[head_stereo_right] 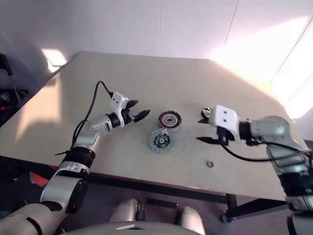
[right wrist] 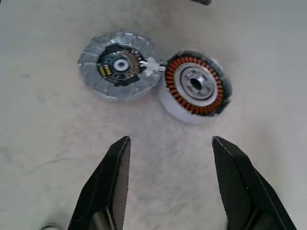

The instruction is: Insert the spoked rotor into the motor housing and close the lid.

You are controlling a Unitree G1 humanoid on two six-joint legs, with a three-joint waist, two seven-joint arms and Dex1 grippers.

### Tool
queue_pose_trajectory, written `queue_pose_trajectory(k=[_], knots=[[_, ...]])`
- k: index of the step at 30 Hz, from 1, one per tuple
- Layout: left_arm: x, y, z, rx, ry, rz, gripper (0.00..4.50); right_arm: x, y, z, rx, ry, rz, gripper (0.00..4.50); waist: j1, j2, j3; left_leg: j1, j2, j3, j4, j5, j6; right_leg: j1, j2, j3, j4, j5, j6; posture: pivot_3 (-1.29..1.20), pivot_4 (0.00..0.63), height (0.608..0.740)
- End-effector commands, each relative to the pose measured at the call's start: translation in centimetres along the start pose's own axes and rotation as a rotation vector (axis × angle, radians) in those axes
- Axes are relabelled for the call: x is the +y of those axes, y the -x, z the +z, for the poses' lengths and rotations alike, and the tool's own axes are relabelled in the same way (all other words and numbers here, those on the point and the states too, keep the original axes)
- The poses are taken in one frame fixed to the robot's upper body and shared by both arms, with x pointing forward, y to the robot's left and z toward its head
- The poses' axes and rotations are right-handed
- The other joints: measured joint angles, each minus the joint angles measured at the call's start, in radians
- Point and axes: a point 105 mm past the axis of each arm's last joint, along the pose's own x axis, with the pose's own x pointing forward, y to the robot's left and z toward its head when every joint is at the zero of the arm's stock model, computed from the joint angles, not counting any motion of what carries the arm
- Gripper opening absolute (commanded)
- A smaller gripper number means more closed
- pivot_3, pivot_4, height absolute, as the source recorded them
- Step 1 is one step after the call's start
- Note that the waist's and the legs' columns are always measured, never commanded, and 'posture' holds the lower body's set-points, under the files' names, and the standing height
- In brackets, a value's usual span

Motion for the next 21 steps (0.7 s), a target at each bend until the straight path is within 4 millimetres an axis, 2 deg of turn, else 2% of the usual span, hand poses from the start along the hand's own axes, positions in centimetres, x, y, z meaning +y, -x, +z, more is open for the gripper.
queue_pose_trajectory(k=[1, 3, 6, 8, 10, 15, 21], knots=[[0.3, -0.4, 1.8, -0.053, -0.046, 0.001, 4.5, -1.5, -2.2, -0.9, 0.118, 0.148, 0.088, 3.01, 0.004, 0.0, 0.0, 0.0, 0.0, 0.0, 0.0, 0.0, 0.0, 0.0, 0.0, 0.0, 0.0, 0.0, -0.001, 0.0, 0.0, 0.74], [0.3, -0.3, 1.8, -0.059, -0.045, 0.008, 4.5, -2.7, -3.5, -0.6, 0.097, 0.143, 0.111, 3.01, 0.008, 0.0, 0.0, -0.002, 0.0, 0.0, -0.002, 0.0, 0.0, -0.002, 0.0, -0.001, 0.0, 0.0, -0.001, 0.0, 0.0, 0.74], [0.6, 0.1, 1.6, -0.061, -0.045, 0.024, 4.5, -4.1, -4.9, -0.7, 0.109, 0.161, 0.113, 3.01, 0.011, 0.0, 0.0, -0.016, 0.0, 0.0, 0.001, 0.001, 0.005, -0.016, 0.0, -0.001, 0.004, 0.001, -0.002, 0.0, 0.0, 0.74], [0.9, 0.5, 1.6, -0.062, -0.046, 0.039, 4.5, -4.1, -5.6, -0.8, 0.12, 0.198, 0.145, 3.01, 0.014, 0.0, 0.0, -0.031, 0.0, 0.0, 0.013, 0.0, 0.007, -0.031, -0.002, -0.001, 0.018, 0.0, -0.002, 0.0, 0.0, 0.74], [1.2, 0.9, 1.4, -0.06, -0.047, 0.052, 4.5, -3.9, -6.3, -0.7, 0.118, 0.228, 0.172, 3.01, 0.013, 0.0, 0.0, -0.038, 0.001, 0.0, 0.016, -0.001, 0.009, -0.037, -0.002, -0.001, 0.02, 0.0, -0.002, 0.0, 0.0, 0.74], [1.4, 1.1, 1.3, -0.058, -0.049, 0.065, 4.5, -3.8, -7.5, -0.4, 0.13, 0.317, 0.218, 3.01, 0.011, 0.0, 0.0, -0.037, 0.001, 0.0, 0.018, -0.002, 0.009, -0.035, -0.002, 0.0, 0.019, 0.0, -0.002, 0.0, 0.0, 0.74], [1.4, 1.1, 1.3, -0.062, -0.047, 0.074, 4.5, -4.3, -8.8, 0.3, 0.135, 0.37, 0.232, 3.01, 0.007, 0.0, 0.0, -0.028, 0.002, 0.0, 0.019, -0.001, 0.003, -0.027, -0.002, 0.0, 0.02, 0.001, -0.004, 0.0, 0.0, 0.74]])
